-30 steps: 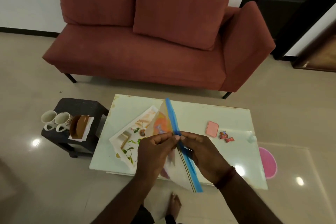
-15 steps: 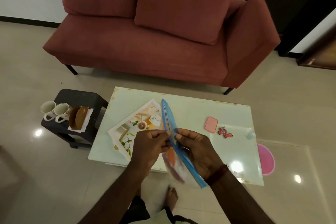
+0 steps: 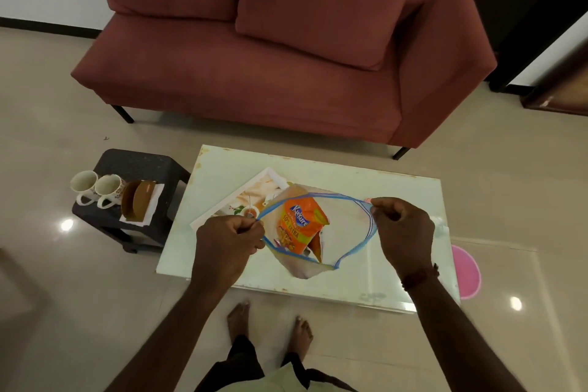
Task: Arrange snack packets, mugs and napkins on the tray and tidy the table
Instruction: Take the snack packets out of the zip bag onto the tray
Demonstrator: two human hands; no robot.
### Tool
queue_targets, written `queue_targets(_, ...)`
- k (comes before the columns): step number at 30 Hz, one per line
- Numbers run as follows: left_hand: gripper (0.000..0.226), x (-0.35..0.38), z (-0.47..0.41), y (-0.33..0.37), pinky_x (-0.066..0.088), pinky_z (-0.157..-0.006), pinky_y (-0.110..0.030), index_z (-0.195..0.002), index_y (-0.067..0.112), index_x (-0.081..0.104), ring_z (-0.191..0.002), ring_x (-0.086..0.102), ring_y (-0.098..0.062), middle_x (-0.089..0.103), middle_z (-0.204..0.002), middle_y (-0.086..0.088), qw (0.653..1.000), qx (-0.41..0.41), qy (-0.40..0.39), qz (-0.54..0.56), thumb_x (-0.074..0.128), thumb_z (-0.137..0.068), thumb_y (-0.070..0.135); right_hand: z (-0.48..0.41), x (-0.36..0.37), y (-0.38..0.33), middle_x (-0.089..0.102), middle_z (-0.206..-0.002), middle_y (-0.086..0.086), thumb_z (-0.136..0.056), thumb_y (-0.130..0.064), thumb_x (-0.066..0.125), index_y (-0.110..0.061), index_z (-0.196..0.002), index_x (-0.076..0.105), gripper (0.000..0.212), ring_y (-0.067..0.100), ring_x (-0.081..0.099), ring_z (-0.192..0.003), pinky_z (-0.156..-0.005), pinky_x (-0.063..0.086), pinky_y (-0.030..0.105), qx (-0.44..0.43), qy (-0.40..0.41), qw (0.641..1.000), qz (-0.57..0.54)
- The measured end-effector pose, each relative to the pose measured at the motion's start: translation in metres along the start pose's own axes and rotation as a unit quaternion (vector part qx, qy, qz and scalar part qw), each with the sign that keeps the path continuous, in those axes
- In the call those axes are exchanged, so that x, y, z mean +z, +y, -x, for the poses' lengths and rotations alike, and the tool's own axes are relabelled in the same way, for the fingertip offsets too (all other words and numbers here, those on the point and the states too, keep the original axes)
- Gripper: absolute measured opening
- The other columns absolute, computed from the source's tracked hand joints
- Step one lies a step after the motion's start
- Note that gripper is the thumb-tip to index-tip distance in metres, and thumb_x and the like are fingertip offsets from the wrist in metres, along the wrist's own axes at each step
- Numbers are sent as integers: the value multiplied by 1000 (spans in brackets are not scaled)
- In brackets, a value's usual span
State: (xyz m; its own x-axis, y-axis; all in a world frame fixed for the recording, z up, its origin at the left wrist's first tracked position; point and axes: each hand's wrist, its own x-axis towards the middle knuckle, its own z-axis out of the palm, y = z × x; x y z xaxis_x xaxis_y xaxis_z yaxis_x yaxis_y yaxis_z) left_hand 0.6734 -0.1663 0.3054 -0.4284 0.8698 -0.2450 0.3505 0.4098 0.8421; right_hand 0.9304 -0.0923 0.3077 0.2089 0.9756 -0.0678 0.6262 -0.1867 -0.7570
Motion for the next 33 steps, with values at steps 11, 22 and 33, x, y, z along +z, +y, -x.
queue_targets(11, 19, -1, 11, 9, 45, -51, -6, -66, 38, 61, -58, 67, 4, 61, -53, 27, 999, 27, -24, -30, 75, -79, 36, 32, 71, -32, 64, -132, 1, -81, -47, 73, -16, -130, 60, 59, 14, 59, -116, -87, 41, 19, -38, -311, 935, 164)
queue_targets(22, 24, -28, 5, -28, 46, -53, -11, -60, 36, 60, -64, 64, 10, 61, -59, 25, 998, -17, 0, -57, 73, -81, 37, 17, 211, -17, 59, -86, 3, -57, -48, 80, -15, -89, 59, 51, 24, 55, -80, -72, 46, 35, 105, -388, 912, 78)
queue_targets(33, 17, -77, -49, -120, 56, -56, -19, -65, 31, 68, -60, 69, -3, 67, -55, 20, 991, -126, -24, -36, 74, -79, 37, 61, 282, -36, 46, -66, -14, -69, -43, 80, -31, -65, 38, 44, 1, 43, -63, -53, 28, 16, 4, -342, 933, 109)
